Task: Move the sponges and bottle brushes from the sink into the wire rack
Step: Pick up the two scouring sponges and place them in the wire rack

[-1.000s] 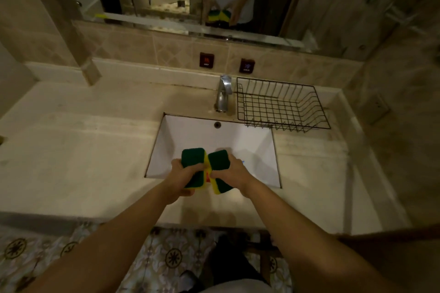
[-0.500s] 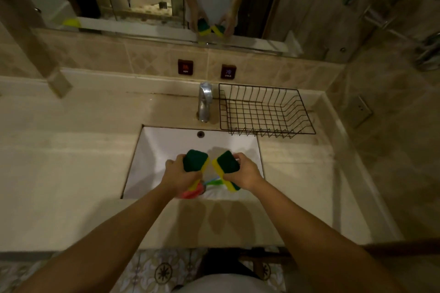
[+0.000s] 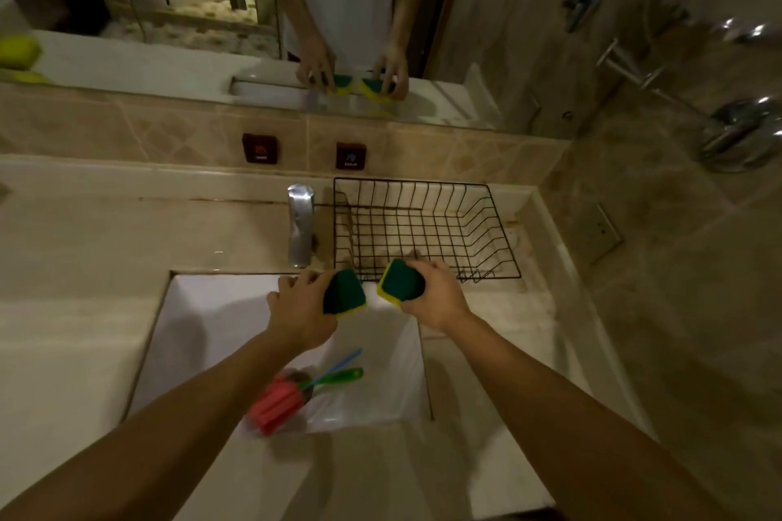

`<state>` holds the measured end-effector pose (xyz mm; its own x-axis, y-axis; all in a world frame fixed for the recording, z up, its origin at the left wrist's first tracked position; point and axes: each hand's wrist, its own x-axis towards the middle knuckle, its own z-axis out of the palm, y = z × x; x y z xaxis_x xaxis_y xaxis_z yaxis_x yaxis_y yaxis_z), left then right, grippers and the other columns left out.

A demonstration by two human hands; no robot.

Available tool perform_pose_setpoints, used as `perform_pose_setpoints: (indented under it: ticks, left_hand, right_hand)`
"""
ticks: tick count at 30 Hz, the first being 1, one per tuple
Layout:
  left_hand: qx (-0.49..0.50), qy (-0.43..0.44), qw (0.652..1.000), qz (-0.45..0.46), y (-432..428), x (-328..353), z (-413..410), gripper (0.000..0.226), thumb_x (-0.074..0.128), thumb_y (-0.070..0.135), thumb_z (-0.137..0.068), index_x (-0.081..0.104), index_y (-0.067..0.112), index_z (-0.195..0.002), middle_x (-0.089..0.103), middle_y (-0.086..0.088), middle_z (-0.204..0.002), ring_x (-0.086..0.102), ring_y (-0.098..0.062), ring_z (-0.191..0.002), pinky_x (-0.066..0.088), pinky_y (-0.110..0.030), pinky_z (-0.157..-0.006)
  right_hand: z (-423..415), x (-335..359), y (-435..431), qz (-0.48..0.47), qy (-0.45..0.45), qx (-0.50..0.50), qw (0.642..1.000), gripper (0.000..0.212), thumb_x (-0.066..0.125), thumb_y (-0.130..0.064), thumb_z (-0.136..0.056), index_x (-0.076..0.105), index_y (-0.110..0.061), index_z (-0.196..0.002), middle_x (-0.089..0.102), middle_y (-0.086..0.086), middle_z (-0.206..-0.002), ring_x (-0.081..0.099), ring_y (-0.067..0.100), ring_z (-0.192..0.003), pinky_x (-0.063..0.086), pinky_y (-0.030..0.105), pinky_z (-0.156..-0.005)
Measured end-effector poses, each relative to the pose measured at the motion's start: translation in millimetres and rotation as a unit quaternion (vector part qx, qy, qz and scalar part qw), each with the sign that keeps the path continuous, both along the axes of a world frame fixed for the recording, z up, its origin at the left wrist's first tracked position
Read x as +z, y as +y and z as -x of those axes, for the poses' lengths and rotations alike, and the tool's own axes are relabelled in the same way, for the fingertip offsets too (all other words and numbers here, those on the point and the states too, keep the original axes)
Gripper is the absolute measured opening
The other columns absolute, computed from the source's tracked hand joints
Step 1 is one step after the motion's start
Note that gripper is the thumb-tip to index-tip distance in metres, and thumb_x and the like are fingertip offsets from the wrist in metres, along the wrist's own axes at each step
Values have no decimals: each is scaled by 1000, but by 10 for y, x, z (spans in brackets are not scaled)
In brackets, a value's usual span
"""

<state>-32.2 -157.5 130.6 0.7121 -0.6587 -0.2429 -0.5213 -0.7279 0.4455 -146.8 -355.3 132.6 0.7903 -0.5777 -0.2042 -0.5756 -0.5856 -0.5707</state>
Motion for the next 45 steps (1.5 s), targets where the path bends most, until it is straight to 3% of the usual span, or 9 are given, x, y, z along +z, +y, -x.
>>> perform_pose_setpoints:
  ticks: [4,12,16,18,23,27,32,40,45]
  left_hand:
    - [-37,-27,999,5,-265,62,-154,75,62,23,-75,29,31,-141,43,-8,-135,33,-36,-123,32,-51,-101]
    - [-48,-81,995,-14,-720,13,-335,75,63,24,-70,33,33,-138,48,-3,-132,34,-34,-118,34,-45,-92]
    - [-48,-91,995,-17,-902,-78,-413,76,65,27,-70,32,35,-138,48,-2,-131,35,-33,-117,35,-45,-93]
    - [-47,-93,994,-20,-949,-93,-436,76,65,26,-71,33,35,-138,48,-1,-131,36,-32,-117,36,-45,-93]
    - [-28,-76,996,-22,-1132,-174,-499,80,67,24,-68,31,36,-139,49,-2,-128,36,-31,-114,36,-46,-93]
    - [-18,-86,996,-25,-1242,-246,-534,80,68,24,-65,34,35,-137,50,-3,-127,37,-32,-115,34,-47,-92]
    - [2,-59,998,-20,-1236,-336,-564,79,68,23,-66,35,34,-137,49,-2,-128,35,-32,-117,32,-50,-99]
    - [10,-60,998,-7,-1265,-366,-613,79,67,22,-66,34,35,-136,48,-2,-127,34,-31,-116,33,-48,-97]
    - [19,-58,998,-1,-1283,-365,-616,78,67,22,-66,35,35,-136,49,-2,-125,34,-30,-113,33,-45,-94]
  right_hand:
    - [-197,12,-354,23,5,20,1000,70,81,-19,-67,55,-22,-132,49,9,-122,50,28,-115,50,43,-98]
    - [-742,-119,-865,54,12,84,995,60,82,-23,-68,62,-21,-124,54,7,-115,51,25,-108,48,35,-84]
    - [-1050,-266,-1061,42,22,130,990,22,74,-39,-74,63,-28,-89,63,5,-97,52,17,-91,43,29,-75]
    - [-1157,-324,-1096,29,1,135,990,20,74,-43,-74,65,-28,-83,66,3,-88,50,15,-91,43,29,-76]
    - [-1526,-506,-1213,39,8,184,982,34,72,-23,-77,68,-21,-111,63,10,-99,57,24,-96,49,29,-77]
    - [-1816,-595,-1238,32,71,207,975,26,69,-19,-76,66,-22,-102,61,9,-105,52,27,-106,51,38,-86]
    - [-2025,-722,-1234,46,96,211,972,62,73,-13,-75,54,-24,-134,50,8,-130,47,26,-121,45,36,-102]
    - [-2093,-947,-1250,54,81,211,973,54,65,-24,-89,48,-22,-139,48,11,-134,44,29,-125,37,23,-95]
    - [-2079,-958,-1251,91,117,241,959,71,68,-19,-84,35,-26,-147,41,13,-142,37,34,-130,38,39,-106]
